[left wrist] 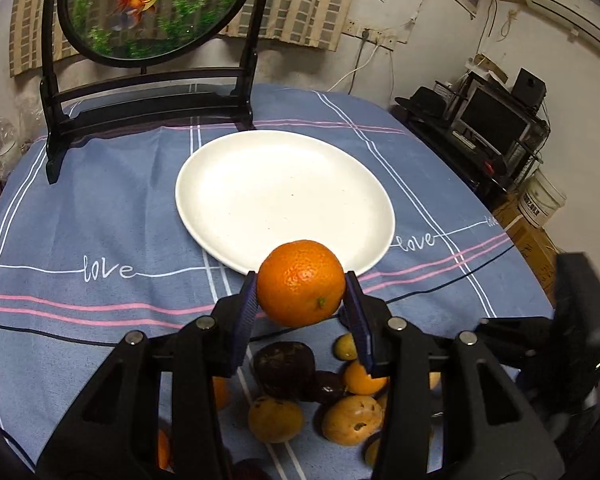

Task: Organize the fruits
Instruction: 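Carry both fruits onto the white plate and open both tools to release them, then grasp a red cherry tomato with the right tool while the left tool grasps another red tomato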

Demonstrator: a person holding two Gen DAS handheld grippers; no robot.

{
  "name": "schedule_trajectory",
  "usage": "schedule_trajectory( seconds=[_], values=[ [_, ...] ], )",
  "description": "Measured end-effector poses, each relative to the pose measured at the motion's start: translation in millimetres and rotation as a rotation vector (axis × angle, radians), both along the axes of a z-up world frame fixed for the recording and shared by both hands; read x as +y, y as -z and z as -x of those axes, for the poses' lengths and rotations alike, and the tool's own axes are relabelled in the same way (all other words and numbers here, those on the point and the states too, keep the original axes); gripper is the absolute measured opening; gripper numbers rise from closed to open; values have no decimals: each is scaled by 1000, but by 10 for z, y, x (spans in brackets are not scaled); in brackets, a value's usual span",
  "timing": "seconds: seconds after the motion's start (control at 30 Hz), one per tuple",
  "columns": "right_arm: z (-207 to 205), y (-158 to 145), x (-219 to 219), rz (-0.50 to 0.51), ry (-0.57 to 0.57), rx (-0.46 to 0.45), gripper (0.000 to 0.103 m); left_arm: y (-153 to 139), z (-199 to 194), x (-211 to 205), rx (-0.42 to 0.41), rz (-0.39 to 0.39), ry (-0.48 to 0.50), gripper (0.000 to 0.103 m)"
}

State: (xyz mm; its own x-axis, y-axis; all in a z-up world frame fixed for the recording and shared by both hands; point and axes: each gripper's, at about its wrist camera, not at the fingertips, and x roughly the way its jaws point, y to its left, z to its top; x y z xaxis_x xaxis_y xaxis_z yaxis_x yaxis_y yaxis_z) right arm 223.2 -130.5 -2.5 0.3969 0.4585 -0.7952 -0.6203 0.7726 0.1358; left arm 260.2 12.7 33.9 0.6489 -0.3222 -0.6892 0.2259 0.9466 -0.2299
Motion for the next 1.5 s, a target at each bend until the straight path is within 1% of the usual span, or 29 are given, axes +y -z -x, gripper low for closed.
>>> schedule_trajectory(
  seconds=[0.03,0.07,0.2,0.23,0.3,0.33,0.37,0.47,0.5,0.53,0.6,0.63,0.7,0.8,0.93,1.0,1.07,1.1,1.17,1.23,1.27,1.37,1.43,1.47,1.5],
  values=[
    [22,33,8,14,-3,-14,41,-1,11,-4,-1,1,2,43],
    [52,50,4,21,-4,-37,38,-3,10,-2,-2,2,1,44],
    [6,36,14,16,21,-15,36,17,-14,41,7,6,-12,43],
    [-12,-18,-26,-3,29,-15,36,20,-25,58,11,8,-17,43],
    [-70,-235,-197,-112,77,-35,36,0,-67,99,11,14,-27,43],
    [-139,-381,-283,-169,121,-68,36,-22,-92,113,8,16,-33,43],
    [-218,-537,-356,-202,169,-127,36,-67,-146,131,1,18,-45,43],
    [-489,-743,-325,-200,239,-266,36,-162,-295,127,-15,5,-51,44],
    [-597,-731,-276,-188,247,-283,36,-183,-374,116,-20,-6,-56,44],
    [-680,-686,-246,-180,256,-281,36,-182,-455,102,-21,-23,-65,44],
    [-948,-496,-169,-165,281,-223,36,-112,-602,86,-4,-48,-77,44],
    [-1086,-368,-140,-168,285,-171,36,-54,-680,85,14,-49,-85,44],
    [-1269,-172,-89,-153,293,-116,36,112,-850,65,70,-50,-90,44],
    [-1368,-29,21,-136,276,-86,36,288,-978,31,106,-74,-94,44],
    [-1358,32,59,-113,262,-63,37,484,-1099,1,154,-85,-100,45],
    [-1382,50,92,-95,255,-52,40,512,-1113,3,146,-96,-120,54],
    [-1324,43,56,-92,257,-63,43,472,-1090,32,127,-98,-137,60],
    [-1306,14,41,-94,256,-72,47,435,-1066,58,118,-85,-136,66],
    [-1245,-50,4,-96,259,-91,49,330,-973,103,95,-76,-140,69],
    [-1114,-141,-47,-99,261,-121,49,218,-842,112,66,-89,-138,70],
    [-1036,-186,-72,-105,255,-132,49,156,-753,120,49,-99,-135,73],
    [-642,-347,-173,-131,216,-163,49,-36,-326,122,-30,-154,-131,87],
    [-397,-407,-216,-141,193,-176,49,-93,-67,115,-65,-178,-127,90],
    [-210,-429,-248,-143,180,-182,49,-105,81,118,-76,-187,-121,92],
    [-70,-436,-256,-143,169,-185,49,-104,283,126,-81,-187,-111,94]
  ],
)
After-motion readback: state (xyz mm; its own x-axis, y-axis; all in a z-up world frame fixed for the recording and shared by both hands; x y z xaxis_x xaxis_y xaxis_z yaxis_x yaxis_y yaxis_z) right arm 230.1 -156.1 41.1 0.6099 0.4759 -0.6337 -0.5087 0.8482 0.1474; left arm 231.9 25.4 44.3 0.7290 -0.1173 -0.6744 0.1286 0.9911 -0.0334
